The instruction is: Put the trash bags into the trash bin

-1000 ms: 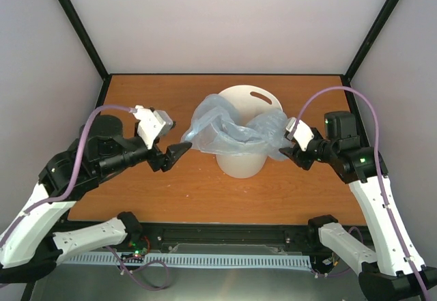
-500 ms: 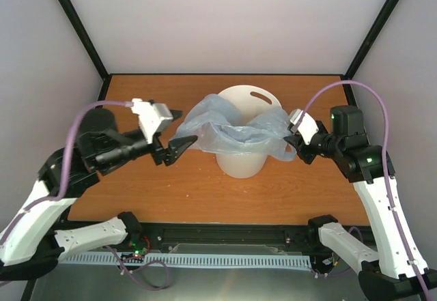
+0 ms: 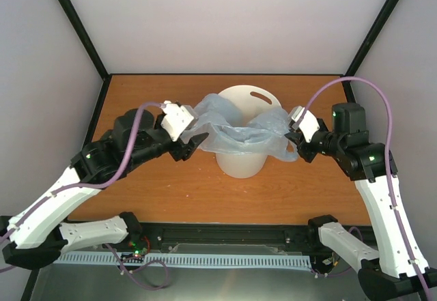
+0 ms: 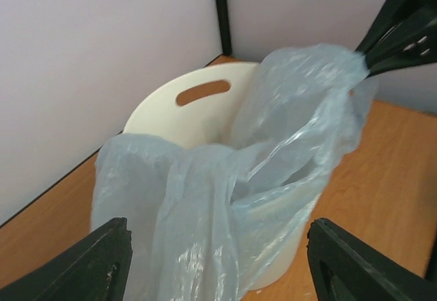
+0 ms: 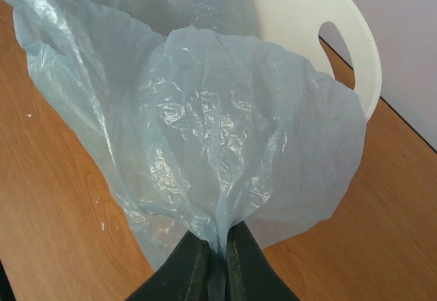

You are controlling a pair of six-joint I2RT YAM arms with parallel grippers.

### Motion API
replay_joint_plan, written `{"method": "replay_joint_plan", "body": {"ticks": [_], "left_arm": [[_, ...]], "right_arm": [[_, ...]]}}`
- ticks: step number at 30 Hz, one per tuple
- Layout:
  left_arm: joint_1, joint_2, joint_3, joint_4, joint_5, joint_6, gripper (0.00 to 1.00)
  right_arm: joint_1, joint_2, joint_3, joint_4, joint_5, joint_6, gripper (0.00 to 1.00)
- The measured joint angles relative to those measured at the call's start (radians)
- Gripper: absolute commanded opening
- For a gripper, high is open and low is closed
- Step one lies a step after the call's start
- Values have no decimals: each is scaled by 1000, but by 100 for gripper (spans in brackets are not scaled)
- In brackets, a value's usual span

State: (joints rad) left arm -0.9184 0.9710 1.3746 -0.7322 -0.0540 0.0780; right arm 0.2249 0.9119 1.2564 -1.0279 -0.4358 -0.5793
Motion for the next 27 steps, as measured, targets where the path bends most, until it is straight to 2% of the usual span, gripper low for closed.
{"method": "replay_joint_plan", "body": {"ticks": [4,6,8,9,14,18,27], "left_arm": [[-22,49,-29,5,-130,18,53],[-25,82,-40,6,-186,23,37],[-26,105,-52,10,-221,28,14],[-26,109,-60,17,-231,23,8],[-27,87,-103,105,-251,16,1],[-8,97,-109,164,-287,-29,1],[86,293,-71,241,-309,-159,1]], "right_arm": [[0,18,4,-3,-10,5,6],[0,25,7,-4,-13,5,6],[0,27,9,-4,-13,5,5],[0,27,10,-4,-13,6,4],[0,56,34,6,15,40,3],[0,118,69,36,42,74,3],[-8,193,96,71,89,103,6]]}}
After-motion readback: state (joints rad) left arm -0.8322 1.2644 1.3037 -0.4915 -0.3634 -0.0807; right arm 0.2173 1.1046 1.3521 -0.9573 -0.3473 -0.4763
